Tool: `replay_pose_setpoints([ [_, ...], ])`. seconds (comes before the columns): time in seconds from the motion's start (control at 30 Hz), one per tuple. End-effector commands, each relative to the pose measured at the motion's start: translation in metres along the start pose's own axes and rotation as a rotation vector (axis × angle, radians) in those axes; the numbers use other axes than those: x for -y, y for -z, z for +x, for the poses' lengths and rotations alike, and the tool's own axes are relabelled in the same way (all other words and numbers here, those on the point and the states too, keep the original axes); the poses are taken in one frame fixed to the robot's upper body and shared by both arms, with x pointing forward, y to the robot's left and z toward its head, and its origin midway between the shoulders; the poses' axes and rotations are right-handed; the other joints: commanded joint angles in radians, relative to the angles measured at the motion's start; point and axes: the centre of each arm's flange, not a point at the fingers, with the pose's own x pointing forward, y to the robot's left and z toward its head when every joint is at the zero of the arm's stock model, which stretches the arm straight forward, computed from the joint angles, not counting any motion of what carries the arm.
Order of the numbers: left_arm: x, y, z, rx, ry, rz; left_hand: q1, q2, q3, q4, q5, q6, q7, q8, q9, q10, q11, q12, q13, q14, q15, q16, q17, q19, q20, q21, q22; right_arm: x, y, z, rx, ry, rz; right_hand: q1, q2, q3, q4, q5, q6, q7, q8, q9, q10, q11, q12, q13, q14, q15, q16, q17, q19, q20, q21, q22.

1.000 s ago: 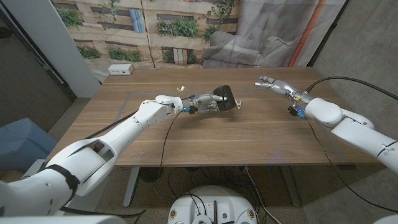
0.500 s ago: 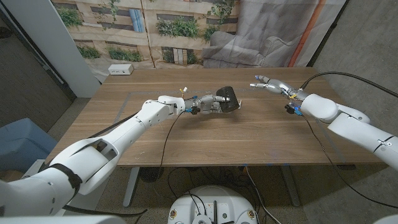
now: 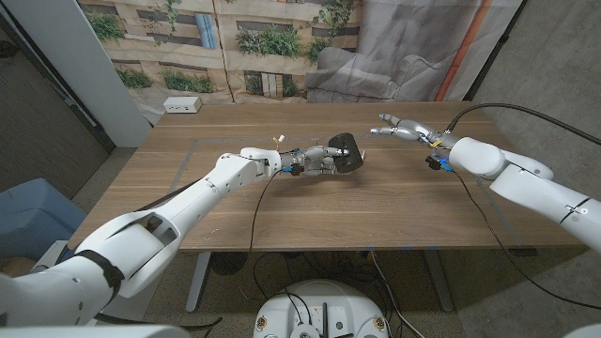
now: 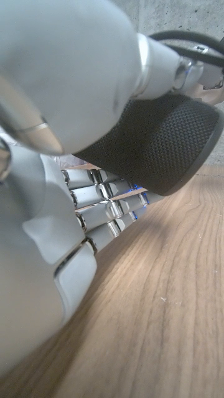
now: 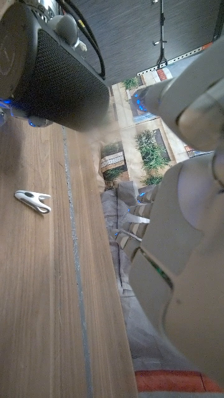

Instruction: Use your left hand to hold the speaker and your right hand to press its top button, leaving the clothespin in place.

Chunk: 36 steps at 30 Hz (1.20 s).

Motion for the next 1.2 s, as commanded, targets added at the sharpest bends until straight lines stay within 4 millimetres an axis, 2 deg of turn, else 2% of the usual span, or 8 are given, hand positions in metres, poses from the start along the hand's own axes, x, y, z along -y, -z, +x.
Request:
replay_pose_setpoints([
  [0.03, 0.001, 0.004, 0.002, 0.002, 0.003, -0.025, 0.037, 0.301, 0.055, 0.006, 0.007, 0.222, -0.075, 0.113, 0.000, 0.197, -0.186, 0.000, 0.114, 0.121, -0.230, 0.002, 0.007, 0.007, -0.139, 0.000, 0.002, -0.005, -0.011, 0.002, -0.013, -0.047, -0.063, -0.007, 0.001, -0.003, 0.004, 0.005, -0.015, 0.000, -0.003, 0.004, -0.014, 0.001, 0.001, 0.001, -0.015, 0.002, 0.000, 0.003, -0.011, 0.005, 0.004, 0.004],
  [1.2, -0.001, 0.010, 0.010, -0.007, 0.041, -0.041, 0.021, 0.302, 0.072, 0.003, 0.006, 0.224, -0.073, 0.118, -0.004, 0.205, -0.182, -0.010, 0.129, 0.128, -0.230, 0.000, 0.016, 0.008, -0.136, -0.001, 0.002, -0.011, -0.037, 0.026, 0.037, -0.122, -0.113, -0.017, 0.002, -0.010, 0.006, 0.009, -0.063, -0.012, 0.001, 0.004, -0.051, 0.002, 0.006, 0.000, -0.047, 0.020, 0.004, 0.001, -0.021, 0.016, 0.012, 0.004],
])
